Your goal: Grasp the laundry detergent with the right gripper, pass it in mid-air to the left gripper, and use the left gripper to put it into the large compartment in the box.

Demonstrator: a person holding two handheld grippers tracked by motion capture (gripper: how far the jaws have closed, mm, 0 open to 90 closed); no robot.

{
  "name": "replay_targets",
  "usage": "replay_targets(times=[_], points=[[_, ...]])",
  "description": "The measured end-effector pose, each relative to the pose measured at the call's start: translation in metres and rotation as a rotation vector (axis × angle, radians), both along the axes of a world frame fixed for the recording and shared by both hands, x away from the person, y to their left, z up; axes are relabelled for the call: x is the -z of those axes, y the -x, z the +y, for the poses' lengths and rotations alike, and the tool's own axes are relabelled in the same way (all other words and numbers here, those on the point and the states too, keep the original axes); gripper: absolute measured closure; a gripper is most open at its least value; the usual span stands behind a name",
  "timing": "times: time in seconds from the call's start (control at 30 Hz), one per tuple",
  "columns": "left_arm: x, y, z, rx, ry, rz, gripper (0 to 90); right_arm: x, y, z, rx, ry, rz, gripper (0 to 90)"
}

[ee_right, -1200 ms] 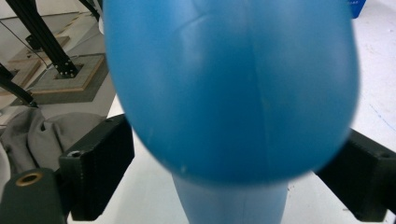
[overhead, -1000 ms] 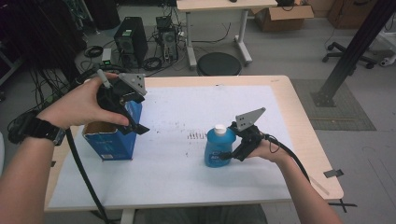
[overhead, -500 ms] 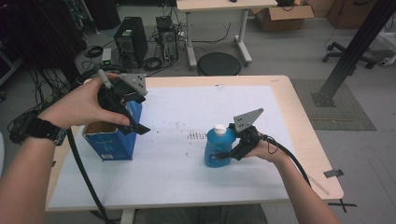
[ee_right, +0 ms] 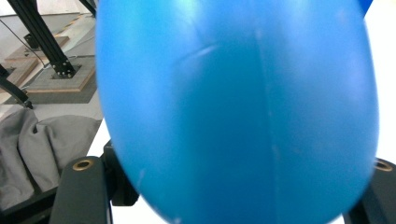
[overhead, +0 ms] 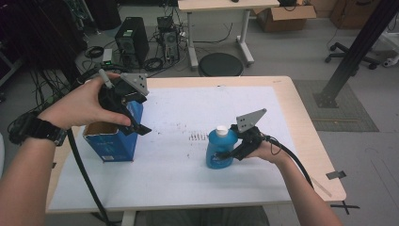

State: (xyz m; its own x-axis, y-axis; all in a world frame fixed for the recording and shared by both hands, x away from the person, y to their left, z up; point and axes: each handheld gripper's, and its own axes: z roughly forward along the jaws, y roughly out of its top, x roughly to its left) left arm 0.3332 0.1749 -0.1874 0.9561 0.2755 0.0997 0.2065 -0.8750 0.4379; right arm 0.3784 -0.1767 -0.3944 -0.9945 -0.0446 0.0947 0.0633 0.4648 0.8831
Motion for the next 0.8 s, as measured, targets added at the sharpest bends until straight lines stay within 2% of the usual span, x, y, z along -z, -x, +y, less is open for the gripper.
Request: replay_targets(times=[0.33, 0.63, 0.8], points=[[-0.0014, 0.0, 0.0003, 0.002, 0.004, -0.003, 3.8, 0.0009, 0.0002, 0.0009, 0.002, 0.006, -0.003, 31.7], [-0.0005, -0.0006, -0.0001, 0.004, 0.003, 0.0, 3.8, 0.0012, 0.0002, 0.0001, -0.007, -0.001, -0.009, 38.9], [-0.0002, -0.0005, -0.0005, 0.005, 0.003, 0.001, 3.8, 0.0017, 0.0002, -0.0003, -0.007, -0.004, -0.006, 39.6]])
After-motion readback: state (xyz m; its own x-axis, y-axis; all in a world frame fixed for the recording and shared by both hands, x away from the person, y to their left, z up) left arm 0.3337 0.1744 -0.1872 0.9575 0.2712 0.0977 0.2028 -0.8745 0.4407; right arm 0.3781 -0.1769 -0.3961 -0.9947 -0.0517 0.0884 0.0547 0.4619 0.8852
